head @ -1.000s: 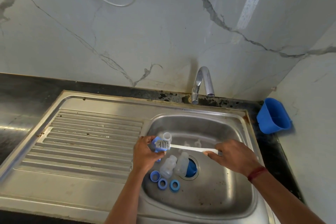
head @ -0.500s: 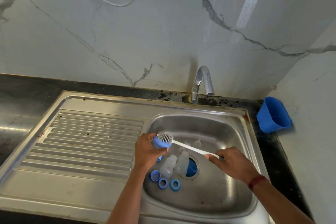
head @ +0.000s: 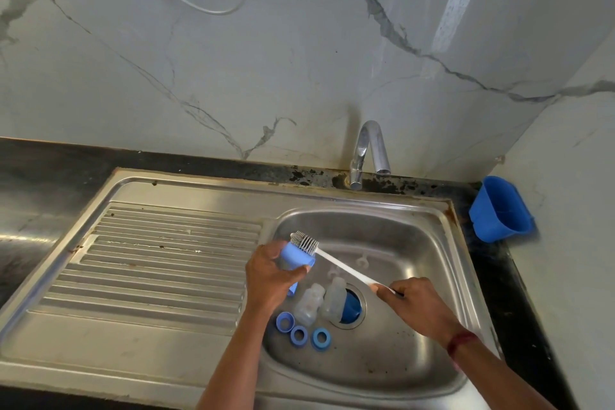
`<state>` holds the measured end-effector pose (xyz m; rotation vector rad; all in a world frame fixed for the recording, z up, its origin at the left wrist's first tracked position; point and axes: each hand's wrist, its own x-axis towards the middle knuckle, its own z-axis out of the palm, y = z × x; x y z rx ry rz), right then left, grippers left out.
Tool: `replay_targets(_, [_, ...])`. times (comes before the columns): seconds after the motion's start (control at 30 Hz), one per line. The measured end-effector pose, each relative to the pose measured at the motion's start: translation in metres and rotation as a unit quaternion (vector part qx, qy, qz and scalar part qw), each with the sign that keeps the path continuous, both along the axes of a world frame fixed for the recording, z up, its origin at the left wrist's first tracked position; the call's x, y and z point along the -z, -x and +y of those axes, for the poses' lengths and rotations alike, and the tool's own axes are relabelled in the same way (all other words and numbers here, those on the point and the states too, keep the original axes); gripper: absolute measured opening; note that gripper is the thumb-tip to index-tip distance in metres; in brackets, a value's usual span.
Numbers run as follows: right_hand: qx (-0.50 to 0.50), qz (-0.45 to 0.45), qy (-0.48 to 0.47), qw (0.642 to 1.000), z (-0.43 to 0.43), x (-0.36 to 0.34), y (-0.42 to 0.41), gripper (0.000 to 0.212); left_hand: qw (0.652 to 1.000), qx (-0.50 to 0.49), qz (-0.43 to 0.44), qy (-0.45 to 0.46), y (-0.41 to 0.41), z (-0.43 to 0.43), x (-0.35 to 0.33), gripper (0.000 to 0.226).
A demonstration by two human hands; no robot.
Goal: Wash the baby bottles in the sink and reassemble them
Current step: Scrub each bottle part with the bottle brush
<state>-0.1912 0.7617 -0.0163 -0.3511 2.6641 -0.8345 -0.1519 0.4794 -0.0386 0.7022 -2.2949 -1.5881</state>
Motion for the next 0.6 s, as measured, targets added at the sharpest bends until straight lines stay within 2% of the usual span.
replay_targets(0.13, [0.004, -0.007, 0.011, 1.000, 0.007, 0.004, 0.001, 0.064, 0.998, -0.046, 0.023, -0.029, 0.003, -0.007, 0.001, 0.061])
replay_targets(0.37, [0.012, -0.004, 0.018, 1.000, 0.002, 0.009, 0.002, 0.063, 0.997, 0.054, 0.029, -0.047, -0.002, 0.008, 0.000, 0.064])
replay_targets(0.6, [0.011, -0.015, 0.019, 1.000, 0.007, 0.012, -0.004, 0.064, 0.993, -0.026, 0.075, -0.086, 0.000, -0.002, -0.004, 0.060])
